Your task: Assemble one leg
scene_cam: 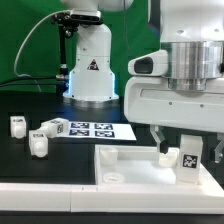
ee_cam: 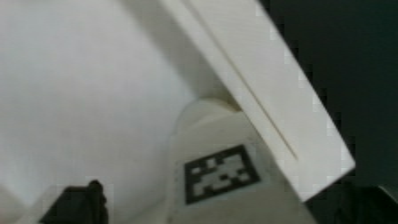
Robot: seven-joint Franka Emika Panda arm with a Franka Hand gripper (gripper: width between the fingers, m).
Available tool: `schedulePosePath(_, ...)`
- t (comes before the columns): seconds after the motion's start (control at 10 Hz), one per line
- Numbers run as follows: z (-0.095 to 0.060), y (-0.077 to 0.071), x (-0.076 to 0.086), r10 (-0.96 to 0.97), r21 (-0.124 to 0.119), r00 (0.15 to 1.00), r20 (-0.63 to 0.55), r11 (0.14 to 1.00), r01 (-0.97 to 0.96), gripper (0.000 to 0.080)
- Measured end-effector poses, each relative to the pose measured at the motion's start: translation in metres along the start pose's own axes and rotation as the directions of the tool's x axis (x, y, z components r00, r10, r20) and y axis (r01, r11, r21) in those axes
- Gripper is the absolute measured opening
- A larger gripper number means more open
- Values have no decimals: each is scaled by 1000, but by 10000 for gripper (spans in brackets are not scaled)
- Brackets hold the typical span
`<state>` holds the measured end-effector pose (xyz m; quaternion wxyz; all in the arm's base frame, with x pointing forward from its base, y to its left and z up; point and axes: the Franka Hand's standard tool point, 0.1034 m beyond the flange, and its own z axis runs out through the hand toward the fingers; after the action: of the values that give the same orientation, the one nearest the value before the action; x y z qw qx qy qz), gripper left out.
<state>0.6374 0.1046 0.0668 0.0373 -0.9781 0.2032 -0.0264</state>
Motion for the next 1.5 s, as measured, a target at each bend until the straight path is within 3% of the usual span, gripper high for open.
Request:
schedulePosePath(0.1,0,1,1,24,-1,1000,-3,1000,-24,649)
schedulePosePath(0.2,0,1,1,24,-1,1000,-4,1000,-24,525)
schedulePosePath(0.3,0,1,1,69,-1,998,-4,998,-69,525)
schedulePosePath(0.5,0,1,1,227,0,974,-4,974,-227,282)
schedulePosePath(0.8,1,1,1,437,2,899,-3,899,-437,282)
schedulePosePath(1.2,3,-2,0,810,-11,586,-5,586,-810,282)
schedulePosePath(1.4,4,-3,0,965,-11,262,24,263,-965,282)
schedulePosePath(1.5,4,-4,0,985,-9,171,27,171,-985,282)
